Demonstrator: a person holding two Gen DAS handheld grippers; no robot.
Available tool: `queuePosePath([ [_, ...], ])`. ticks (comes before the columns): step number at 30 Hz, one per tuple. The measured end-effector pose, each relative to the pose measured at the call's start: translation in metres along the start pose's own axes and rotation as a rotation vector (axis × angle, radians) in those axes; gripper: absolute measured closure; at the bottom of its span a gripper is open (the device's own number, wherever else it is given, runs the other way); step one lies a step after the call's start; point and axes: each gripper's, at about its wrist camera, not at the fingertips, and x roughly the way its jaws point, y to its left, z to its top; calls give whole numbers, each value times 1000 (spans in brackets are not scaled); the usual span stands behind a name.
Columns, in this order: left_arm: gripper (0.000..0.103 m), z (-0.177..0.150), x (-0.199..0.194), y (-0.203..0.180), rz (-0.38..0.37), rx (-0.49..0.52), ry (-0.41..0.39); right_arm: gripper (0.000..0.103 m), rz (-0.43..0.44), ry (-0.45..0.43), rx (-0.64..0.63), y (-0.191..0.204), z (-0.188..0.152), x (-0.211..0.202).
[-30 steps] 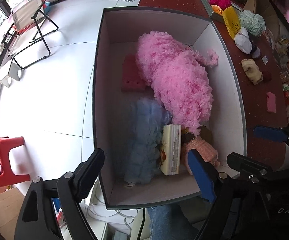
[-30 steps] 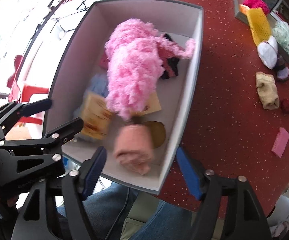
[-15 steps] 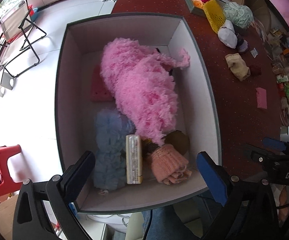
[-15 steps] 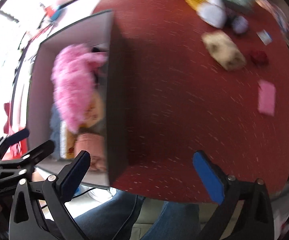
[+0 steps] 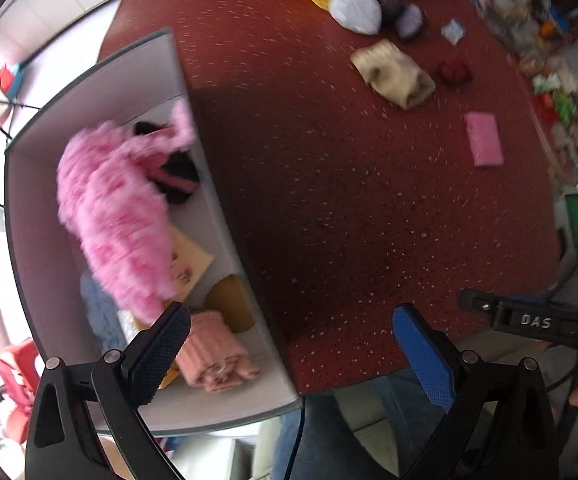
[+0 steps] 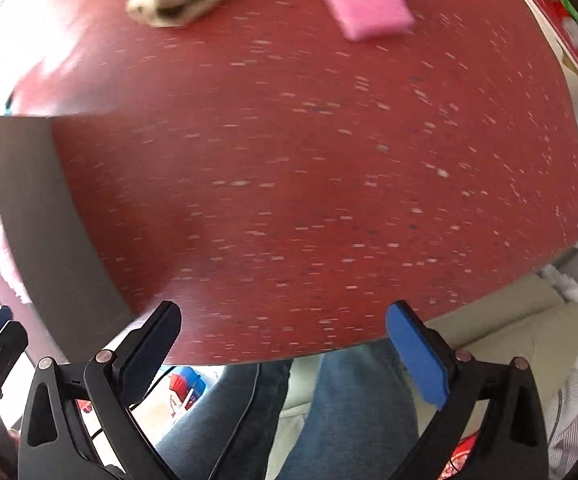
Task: Organize soft objects
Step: 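Move both tools to the beige knit sock and pink foam sponge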
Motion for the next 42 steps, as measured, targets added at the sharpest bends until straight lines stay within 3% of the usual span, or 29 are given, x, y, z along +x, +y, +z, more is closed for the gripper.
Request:
queuePosePath([
  [2,1,7,8,-18,43,24,23,0,-18,15,15,-13,7,3],
  [5,1,20,17,-36,47,13,47,0,-28,13,18,-23,25,6],
  [7,1,35,22,-46,136,-10,37,0,-44,-15,0,-29,40,3],
  [8,1,44,26,-50,145,-15,41,0,-51,-34,-8,-30,50,0],
  [12,1,86,35,-63,51,-153,52,0,-54,-102,-39,-27,94,-8],
  [17,1,138,49,-87,90,-180,-9,0,-74,-155,-71,-21,142,-16],
  [24,1,189,83,-95,108,-257,-19,0,-77,-188,-123,-10,192,-13],
  [35,0,218,124,-101,150,-278,-2,0,-115,-188,-200,10,259,6],
  [38,0,221,132,-104,130,-295,-11,0,-164,-172,-240,25,264,11],
  [42,0,218,134,-88,84,-324,-20,0,-162,-171,-237,34,263,18],
])
